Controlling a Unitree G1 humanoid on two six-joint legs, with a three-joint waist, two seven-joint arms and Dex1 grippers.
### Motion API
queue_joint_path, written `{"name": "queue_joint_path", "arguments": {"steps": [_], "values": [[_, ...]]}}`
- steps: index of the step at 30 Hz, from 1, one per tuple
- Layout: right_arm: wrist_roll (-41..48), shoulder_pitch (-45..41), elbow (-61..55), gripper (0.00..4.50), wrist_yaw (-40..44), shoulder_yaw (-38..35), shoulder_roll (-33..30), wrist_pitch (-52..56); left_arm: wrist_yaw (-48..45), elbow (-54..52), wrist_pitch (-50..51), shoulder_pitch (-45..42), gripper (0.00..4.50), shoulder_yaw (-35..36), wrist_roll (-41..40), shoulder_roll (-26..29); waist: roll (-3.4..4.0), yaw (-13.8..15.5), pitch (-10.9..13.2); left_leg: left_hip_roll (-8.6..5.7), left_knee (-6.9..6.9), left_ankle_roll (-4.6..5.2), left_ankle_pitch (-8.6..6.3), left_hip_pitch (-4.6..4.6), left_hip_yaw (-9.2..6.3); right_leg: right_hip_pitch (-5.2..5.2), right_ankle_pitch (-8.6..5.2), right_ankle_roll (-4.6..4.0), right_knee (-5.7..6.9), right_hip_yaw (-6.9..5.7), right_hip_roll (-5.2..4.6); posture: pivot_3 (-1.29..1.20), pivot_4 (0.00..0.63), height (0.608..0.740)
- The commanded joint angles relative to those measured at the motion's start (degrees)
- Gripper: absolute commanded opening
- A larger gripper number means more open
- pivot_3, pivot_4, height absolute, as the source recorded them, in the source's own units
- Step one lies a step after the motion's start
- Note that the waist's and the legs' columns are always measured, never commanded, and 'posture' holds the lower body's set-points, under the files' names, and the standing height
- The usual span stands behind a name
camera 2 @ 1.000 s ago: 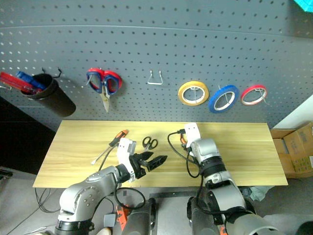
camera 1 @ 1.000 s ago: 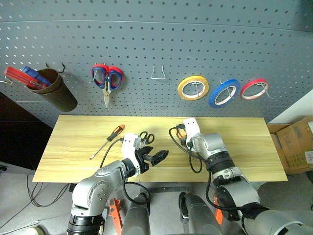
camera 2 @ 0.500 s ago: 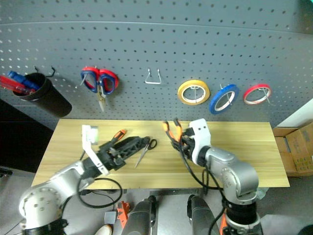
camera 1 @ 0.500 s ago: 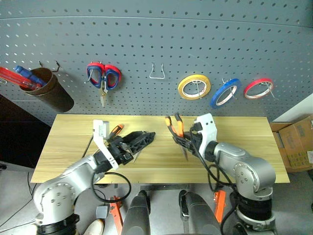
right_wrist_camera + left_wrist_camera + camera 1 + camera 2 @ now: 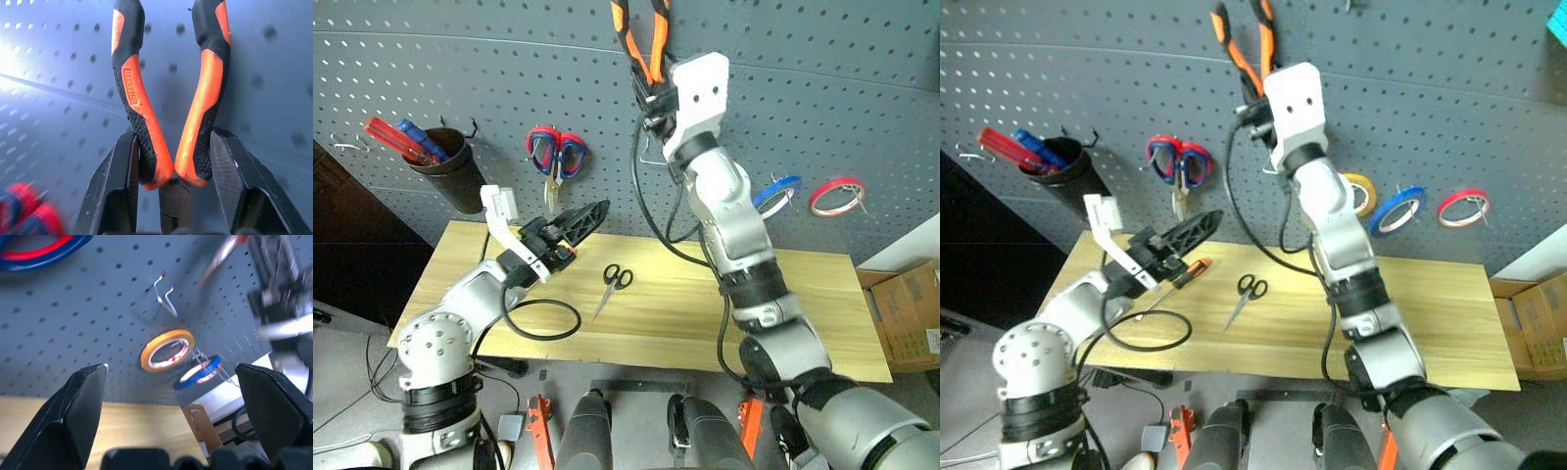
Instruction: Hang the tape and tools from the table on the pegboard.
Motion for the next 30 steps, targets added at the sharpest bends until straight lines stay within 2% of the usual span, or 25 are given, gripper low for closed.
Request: {"name": "queue_joint_path", "arguments": {"steps": [1, 7, 15, 21, 22, 23, 26, 28, 30], "values": [[-0.23, -4.23, 9.71, 1.68, -2.67, -2.19, 0.07, -7.18, -0.89, -1.20, -1.60, -0.57, 4.50, -1.08, 1.10, -0.86, 0.01, -0.11, -0.02, 0.03, 0.00, -0.05, 0.03, 0.02, 0.00, 0.00, 0.03, -0.05, 0.04, -0.01, 0.00, 0.22, 0.093, 0.740], [0.63, -0.56, 14.93, 1.68, -2.95, -2.78, 0.45, -6.77, 0.12, -3.09, -1.56, 1.68, 4.50, -0.87, 0.64, -0.81, 0.10, 0.09, -0.90, 0.24, -0.01, 0.01, 0.35, 0.29, -0.19, 0.16, 0.31, -0.42, 0.16, -0.15, 0.24, 0.23, 0.104, 0.740], [1.38, 12.42, 4.62, 1.68, -2.61, -1.45, 2.35, 4.12, 0.99, -4.54, -1.38, 3.83, 4.50, -0.28, -0.65, 0.10, 0.19, 0.72, -1.23, 0.22, 0.02, 0.41, 0.63, 0.43, -0.04, 0.34, 0.57, -0.20, 0.10, 0.01, 0.22, 0.23, 0.112, 0.740], [0.72, 14.75, -0.05, 1.68, -0.41, -0.18, 1.29, 10.76, 0.76, -3.52, -1.44, 2.68, 4.50, -1.02, 0.05, 0.21, 0.40, 1.26, -1.58, 0.22, -0.01, 0.41, 0.63, 0.43, -0.04, 0.34, 0.57, -0.19, 0.09, 0.00, 0.25, 0.22, 0.110, 0.740], [0.73, 14.73, -0.52, 2.33, -0.08, -0.12, 1.09, 11.18, 0.60, -3.38, -1.37, 2.53, 4.50, -1.13, 0.17, 0.32, 0.41, 1.29, -1.64, 0.22, -0.01, 0.41, 0.63, 0.43, -0.04, 0.34, 0.57, -0.19, 0.08, 0.00, 0.25, 0.21, 0.109, 0.740], [0.62, 14.64, -0.96, 2.53, 0.18, -0.10, 0.82, 11.51, 0.53, -3.18, -1.34, 2.37, 4.50, -1.32, 0.52, 0.40, 0.40, 1.30, -1.66, 0.22, -0.01, 0.41, 0.63, 0.43, -0.04, 0.34, 0.58, -0.20, 0.08, 0.00, 0.25, 0.21, 0.109, 0.740], [0.18, 14.63, -2.29, 3.60, 0.03, -0.21, 0.33, 12.75, 0.72, -2.41, -1.77, 1.99, 4.50, -2.67, 4.05, 1.25, 0.42, 1.27, -1.66, 0.22, -0.01, 0.41, 0.63, 0.43, -0.01, 0.32, 0.60, -0.23, 0.09, 0.02, 0.25, 0.21, 0.112, 0.740], [0.54, 15.68, -4.98, 4.30, 0.93, -0.14, -0.28, 14.26, 1.14, -1.18, -2.60, 1.93, 4.50, -6.29, 11.70, 3.28, 0.43, 1.26, -1.66, 0.22, 0.00, 0.41, 0.63, 0.44, 0.00, 0.30, 0.60, -0.20, 0.12, 0.05, 0.28, 0.21, 0.116, 0.740], [4.12, 20.39, -14.78, 4.45, 7.96, 1.71, -2.32, 19.02, 2.15, 3.16, -6.15, 2.19, 4.50, -14.63, 26.28, 7.20, 0.54, 1.46, -1.74, 0.23, 0.00, 0.41, 0.63, 0.46, -0.01, 0.30, 0.59, -0.18, 0.14, 0.07, 0.34, 0.20, 0.127, 0.740]]}}
